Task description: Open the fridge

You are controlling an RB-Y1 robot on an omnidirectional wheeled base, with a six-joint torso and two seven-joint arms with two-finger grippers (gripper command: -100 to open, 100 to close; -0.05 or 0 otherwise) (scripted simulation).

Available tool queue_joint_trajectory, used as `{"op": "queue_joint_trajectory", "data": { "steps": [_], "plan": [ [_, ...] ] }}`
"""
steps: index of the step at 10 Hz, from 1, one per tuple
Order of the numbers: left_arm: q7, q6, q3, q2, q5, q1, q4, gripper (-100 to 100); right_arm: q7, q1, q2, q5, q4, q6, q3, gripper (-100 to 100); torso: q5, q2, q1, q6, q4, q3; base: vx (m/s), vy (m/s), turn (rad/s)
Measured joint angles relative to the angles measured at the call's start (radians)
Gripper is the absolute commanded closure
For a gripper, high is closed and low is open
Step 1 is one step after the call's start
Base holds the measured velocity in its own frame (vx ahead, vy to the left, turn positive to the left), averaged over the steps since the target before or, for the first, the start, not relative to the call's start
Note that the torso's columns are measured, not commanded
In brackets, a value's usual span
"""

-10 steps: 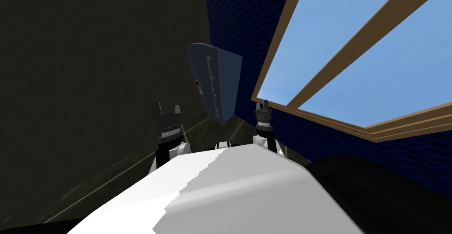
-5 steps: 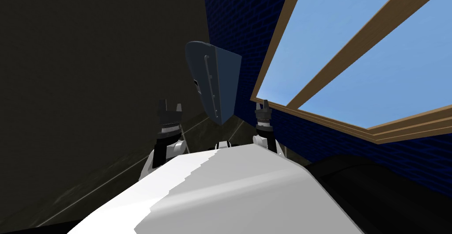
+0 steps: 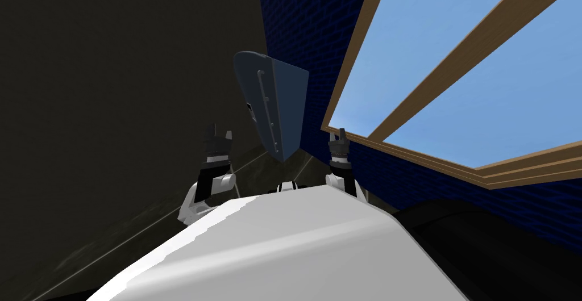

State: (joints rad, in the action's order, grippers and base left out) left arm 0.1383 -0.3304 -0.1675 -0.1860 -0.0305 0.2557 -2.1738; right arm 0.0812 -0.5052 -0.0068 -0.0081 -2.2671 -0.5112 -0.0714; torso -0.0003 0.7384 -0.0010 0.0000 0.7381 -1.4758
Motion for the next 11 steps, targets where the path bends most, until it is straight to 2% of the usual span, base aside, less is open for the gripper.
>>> {"op": "queue_joint_trajectory", "data": {
  "steps": [4,11],
  "plan": [
    [0.000,0.098,-0.051,-0.001,0.001,-0.085,0.040,-100,0.000,0.000,0.000,0.000,0.000,0.000,0.000,0,0.000,-0.001,0.001,0.000,0.000,0.000,0.051,-0.071,-0.005],
    [0.019,0.281,-0.172,-0.017,-0.013,-0.253,0.127,-100,0.000,0.000,0.000,0.000,0.000,0.000,0.000,0,0.001,0.000,0.002,0.000,0.000,0.000,0.047,-0.078,-0.005]
  ]
}}
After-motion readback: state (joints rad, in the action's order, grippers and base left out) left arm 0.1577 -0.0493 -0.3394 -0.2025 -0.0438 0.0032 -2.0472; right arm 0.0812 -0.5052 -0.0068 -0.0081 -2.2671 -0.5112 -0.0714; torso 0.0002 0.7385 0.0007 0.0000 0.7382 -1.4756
